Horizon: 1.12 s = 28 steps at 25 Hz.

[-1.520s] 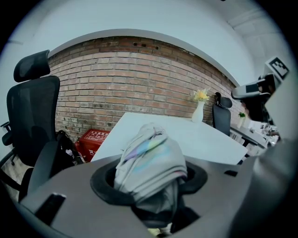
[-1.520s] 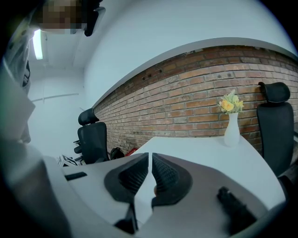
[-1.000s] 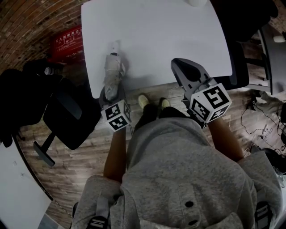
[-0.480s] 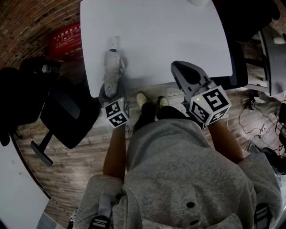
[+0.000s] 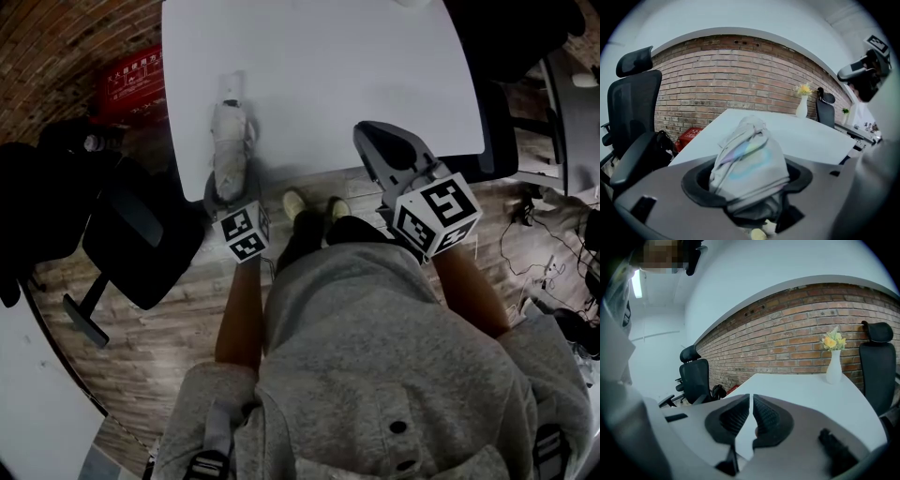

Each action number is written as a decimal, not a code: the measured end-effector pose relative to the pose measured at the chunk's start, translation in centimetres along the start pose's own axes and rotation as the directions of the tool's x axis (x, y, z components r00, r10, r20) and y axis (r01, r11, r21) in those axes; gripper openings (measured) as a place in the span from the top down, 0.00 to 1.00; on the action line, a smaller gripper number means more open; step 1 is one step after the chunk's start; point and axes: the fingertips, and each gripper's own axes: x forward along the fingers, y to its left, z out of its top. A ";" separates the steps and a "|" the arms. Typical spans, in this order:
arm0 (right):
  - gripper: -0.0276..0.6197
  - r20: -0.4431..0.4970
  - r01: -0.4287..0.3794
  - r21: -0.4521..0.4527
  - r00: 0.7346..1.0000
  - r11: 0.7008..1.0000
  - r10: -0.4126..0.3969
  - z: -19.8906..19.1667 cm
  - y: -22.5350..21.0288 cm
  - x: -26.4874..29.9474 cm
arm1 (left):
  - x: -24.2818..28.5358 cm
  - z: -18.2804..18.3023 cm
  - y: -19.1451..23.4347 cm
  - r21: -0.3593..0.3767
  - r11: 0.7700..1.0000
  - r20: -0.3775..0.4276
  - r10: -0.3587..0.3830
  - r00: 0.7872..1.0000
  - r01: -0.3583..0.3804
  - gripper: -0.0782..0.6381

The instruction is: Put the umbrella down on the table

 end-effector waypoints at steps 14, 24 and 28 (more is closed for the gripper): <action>0.90 0.060 0.014 0.024 0.998 1.000 -0.016 -0.4 -2.6 -5.5 | -5.0 3.1 -1.5 0.014 1.000 0.077 -0.014 0.997 0.013 0.39; 0.90 0.155 0.052 0.038 0.986 0.998 -0.058 0.1 -6.3 -12.8 | -11.1 11.4 -11.3 0.159 0.984 0.226 -0.114 0.967 0.079 0.39; 0.90 0.197 0.088 0.054 0.976 0.995 -0.097 0.4 -8.5 -16.6 | -12.9 14.1 -16.5 0.142 0.982 0.234 -0.159 0.959 0.128 0.63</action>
